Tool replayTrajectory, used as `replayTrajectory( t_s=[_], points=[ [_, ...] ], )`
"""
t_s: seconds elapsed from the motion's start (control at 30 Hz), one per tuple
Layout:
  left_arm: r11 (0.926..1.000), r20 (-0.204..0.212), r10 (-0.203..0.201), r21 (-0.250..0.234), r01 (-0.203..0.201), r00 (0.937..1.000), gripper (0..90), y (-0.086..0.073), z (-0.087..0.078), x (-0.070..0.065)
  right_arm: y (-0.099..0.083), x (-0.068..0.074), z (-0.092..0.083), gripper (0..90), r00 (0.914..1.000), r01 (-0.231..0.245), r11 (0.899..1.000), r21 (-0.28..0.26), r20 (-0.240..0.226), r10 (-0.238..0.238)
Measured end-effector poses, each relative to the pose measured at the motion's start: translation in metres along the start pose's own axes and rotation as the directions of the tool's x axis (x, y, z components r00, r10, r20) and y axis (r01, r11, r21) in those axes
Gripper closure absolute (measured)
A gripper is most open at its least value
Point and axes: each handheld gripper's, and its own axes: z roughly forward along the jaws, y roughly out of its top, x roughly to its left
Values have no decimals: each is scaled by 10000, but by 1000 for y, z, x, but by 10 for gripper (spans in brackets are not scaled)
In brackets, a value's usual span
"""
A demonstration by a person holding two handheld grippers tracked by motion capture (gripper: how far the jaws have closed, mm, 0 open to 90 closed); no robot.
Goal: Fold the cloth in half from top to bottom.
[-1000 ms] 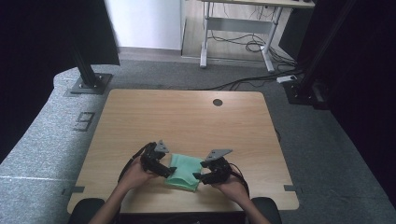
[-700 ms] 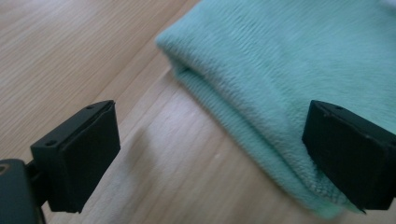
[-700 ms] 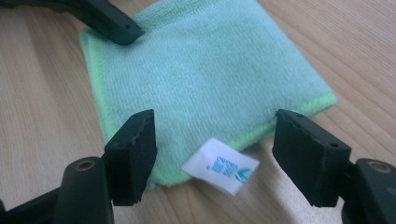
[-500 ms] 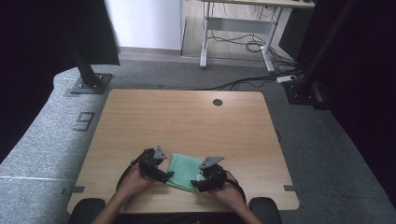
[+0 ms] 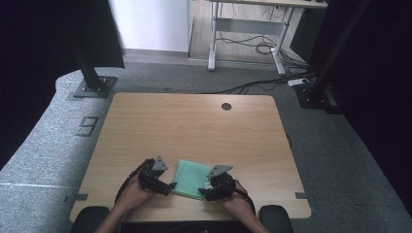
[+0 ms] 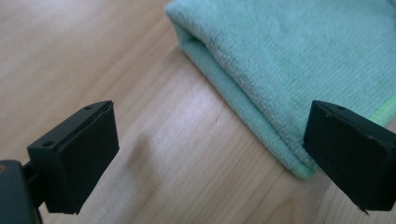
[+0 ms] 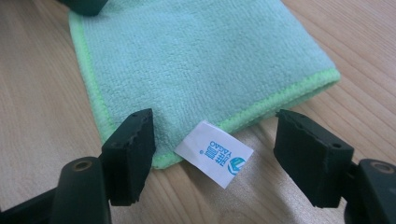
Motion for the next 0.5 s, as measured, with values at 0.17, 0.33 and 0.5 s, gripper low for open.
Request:
replayTrajectory(
  t_s=[0.17,0.33,0.5],
  points=[
    [9997,-240,-245,6,245,9994,37,-2,3,-2,0,1,1,281,9996,-156,9999,-39,234,157],
    [9976,-185,-676,-149,674,9975,22,-4,6,-1,1,0,2,279,9992,-131,9999,50,390,129],
    [9947,-309,-985,-328,974,9947,0,-4,10,0,3,-6,4,282,9977,-220,9998,12,643,219]
  ],
)
